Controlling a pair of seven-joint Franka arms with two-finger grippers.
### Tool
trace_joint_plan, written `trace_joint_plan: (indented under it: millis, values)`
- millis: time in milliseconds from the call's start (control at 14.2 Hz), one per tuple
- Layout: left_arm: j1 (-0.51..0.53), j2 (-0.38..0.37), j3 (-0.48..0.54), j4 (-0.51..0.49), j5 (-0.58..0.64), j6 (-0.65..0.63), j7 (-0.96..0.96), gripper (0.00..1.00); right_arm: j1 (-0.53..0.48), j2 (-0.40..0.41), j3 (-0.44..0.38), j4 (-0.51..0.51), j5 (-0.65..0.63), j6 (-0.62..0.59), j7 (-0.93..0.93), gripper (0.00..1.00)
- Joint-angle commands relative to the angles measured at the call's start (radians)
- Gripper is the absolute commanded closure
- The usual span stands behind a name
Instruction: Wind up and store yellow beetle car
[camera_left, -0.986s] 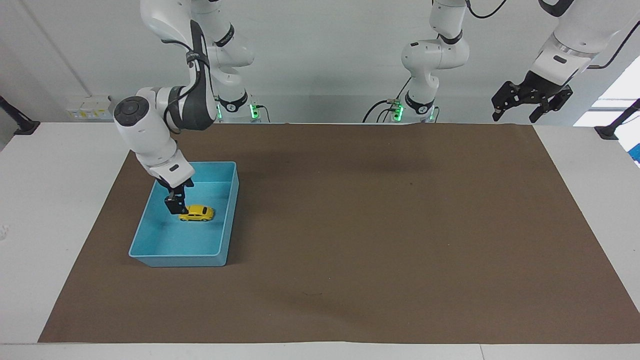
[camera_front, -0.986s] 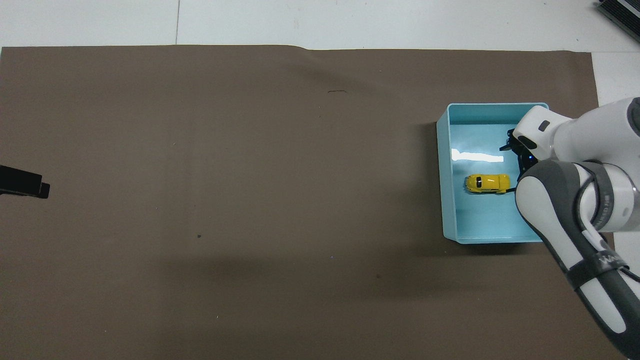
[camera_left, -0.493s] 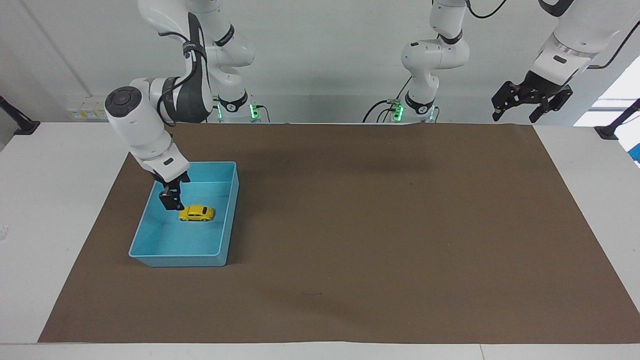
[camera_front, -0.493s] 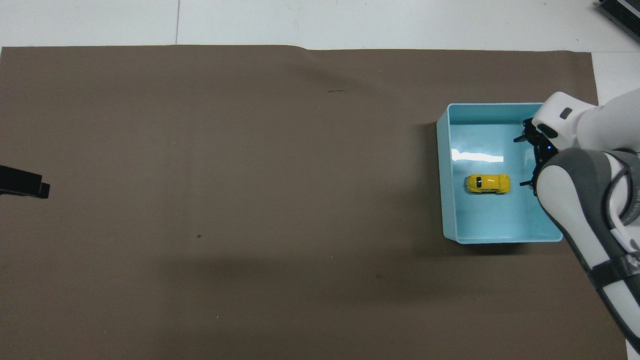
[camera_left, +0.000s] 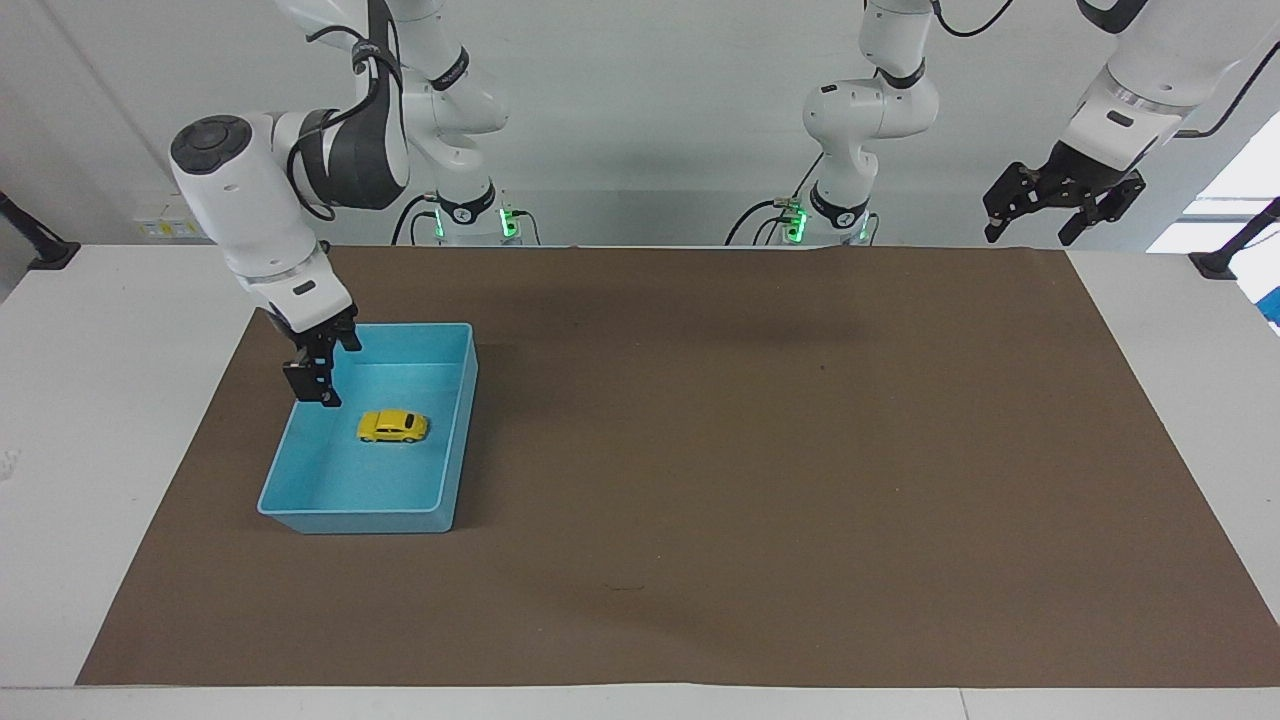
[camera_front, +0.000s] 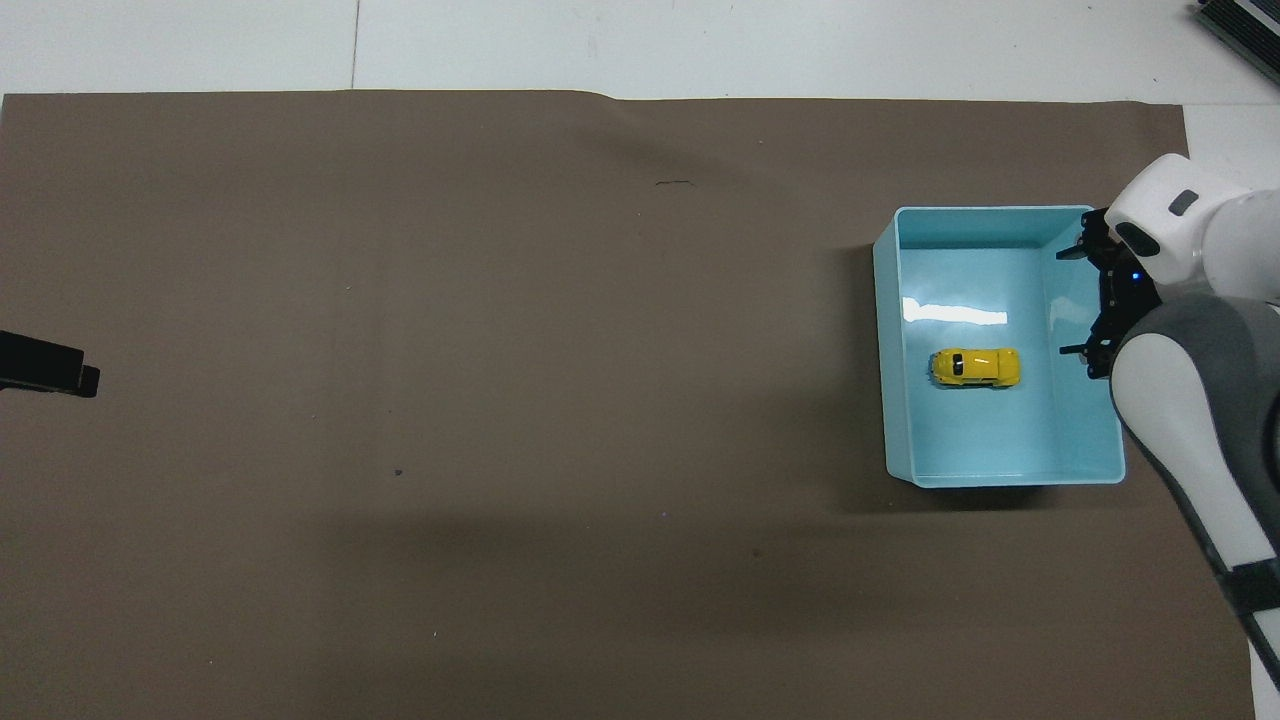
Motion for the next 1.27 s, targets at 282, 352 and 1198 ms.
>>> trace_joint_plan:
  millis: [282,352,1198]
  values:
    - [0.007,-0.025,-0.002,-0.021,-0.006,-0.002,-0.002,0.00,-0.002,-0.015,0.007,0.006,-0.009,-0.019,0.028,0.00]
    - [0.007,-0.023,-0.002,-0.023,-0.006,-0.002,-0.002,0.00,-0.003,-0.017,0.006,0.007,-0.006,-0.018,0.028,0.00]
    - [0.007,-0.025,-0.002,-0.022,-0.006,-0.002,-0.002,0.00,-0.002,-0.091,0.010,0.027,-0.006,-0.021,0.027,0.00]
